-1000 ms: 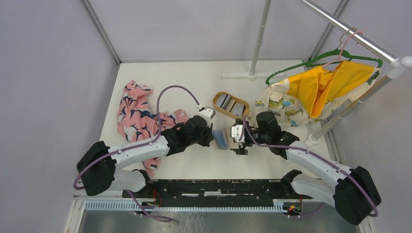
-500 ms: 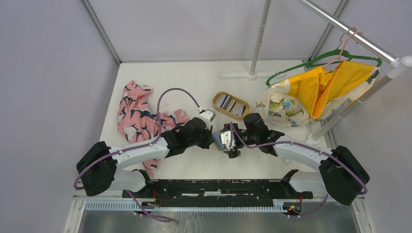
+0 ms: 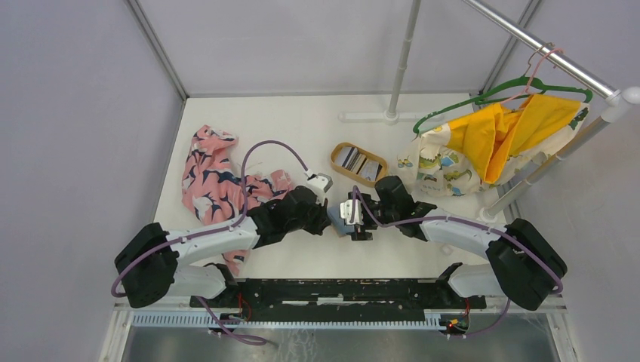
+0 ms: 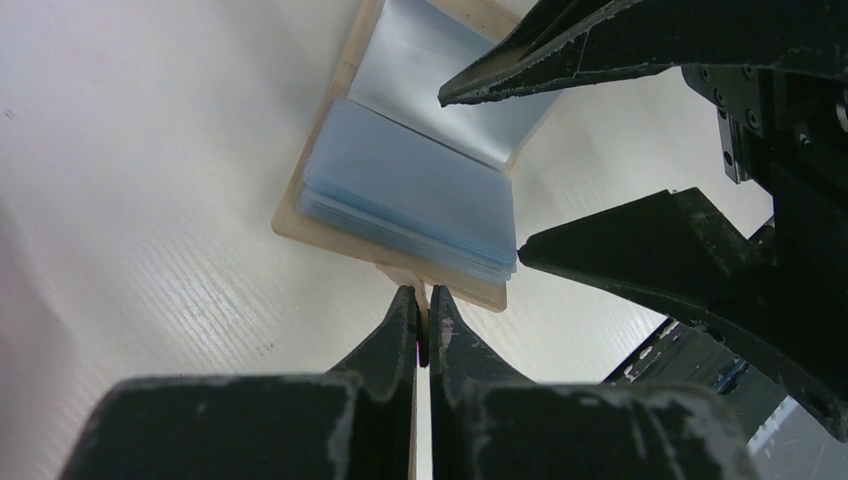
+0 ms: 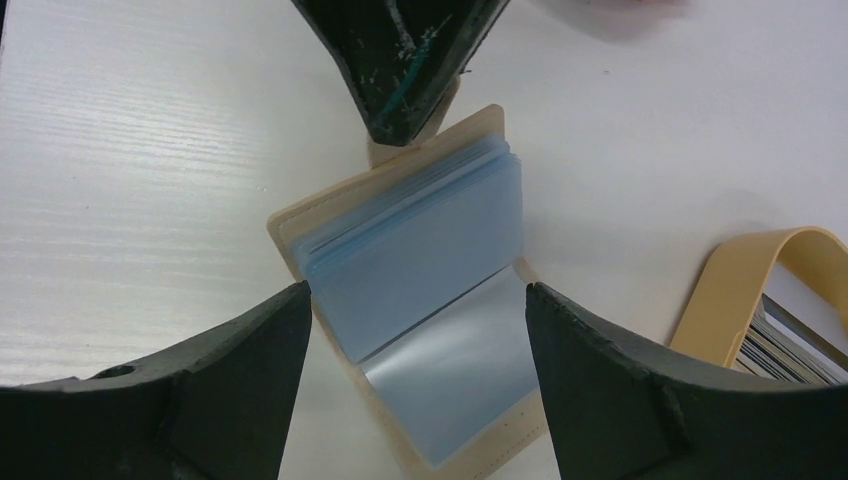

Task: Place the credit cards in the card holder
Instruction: Open the card holder at the center of the board.

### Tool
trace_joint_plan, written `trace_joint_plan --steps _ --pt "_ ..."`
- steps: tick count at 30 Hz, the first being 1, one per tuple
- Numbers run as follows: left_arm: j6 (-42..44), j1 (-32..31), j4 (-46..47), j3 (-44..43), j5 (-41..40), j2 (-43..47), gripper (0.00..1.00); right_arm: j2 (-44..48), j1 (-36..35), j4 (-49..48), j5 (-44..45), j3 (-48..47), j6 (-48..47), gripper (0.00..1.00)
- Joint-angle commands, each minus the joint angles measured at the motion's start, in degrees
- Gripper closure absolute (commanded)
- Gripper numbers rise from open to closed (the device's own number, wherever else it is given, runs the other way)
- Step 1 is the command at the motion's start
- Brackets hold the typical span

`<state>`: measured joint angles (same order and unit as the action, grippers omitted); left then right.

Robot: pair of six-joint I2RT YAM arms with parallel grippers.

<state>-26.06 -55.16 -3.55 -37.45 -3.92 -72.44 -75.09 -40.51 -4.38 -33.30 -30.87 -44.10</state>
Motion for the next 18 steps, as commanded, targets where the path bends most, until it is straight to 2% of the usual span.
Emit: trace_joint_plan --steps 1,9,18 --pt "0.14 -0.26 3.29 0.23 0.91 1.8 0.98 0.51 -0.15 -4.71 2.06 -0.78 3.86 0.18" --pt "0.14 -0.27 3.32 0.91 1.27 1.69 0.98 1.05 0.73 -6.8 7.28 -1.03 9.72 0.37" --pt "1.52 -0.3 0.93 0.06 -0.46 2.9 0.98 -2.33 3.0 -0.82 13.42 -5.08 11.42 0.36"
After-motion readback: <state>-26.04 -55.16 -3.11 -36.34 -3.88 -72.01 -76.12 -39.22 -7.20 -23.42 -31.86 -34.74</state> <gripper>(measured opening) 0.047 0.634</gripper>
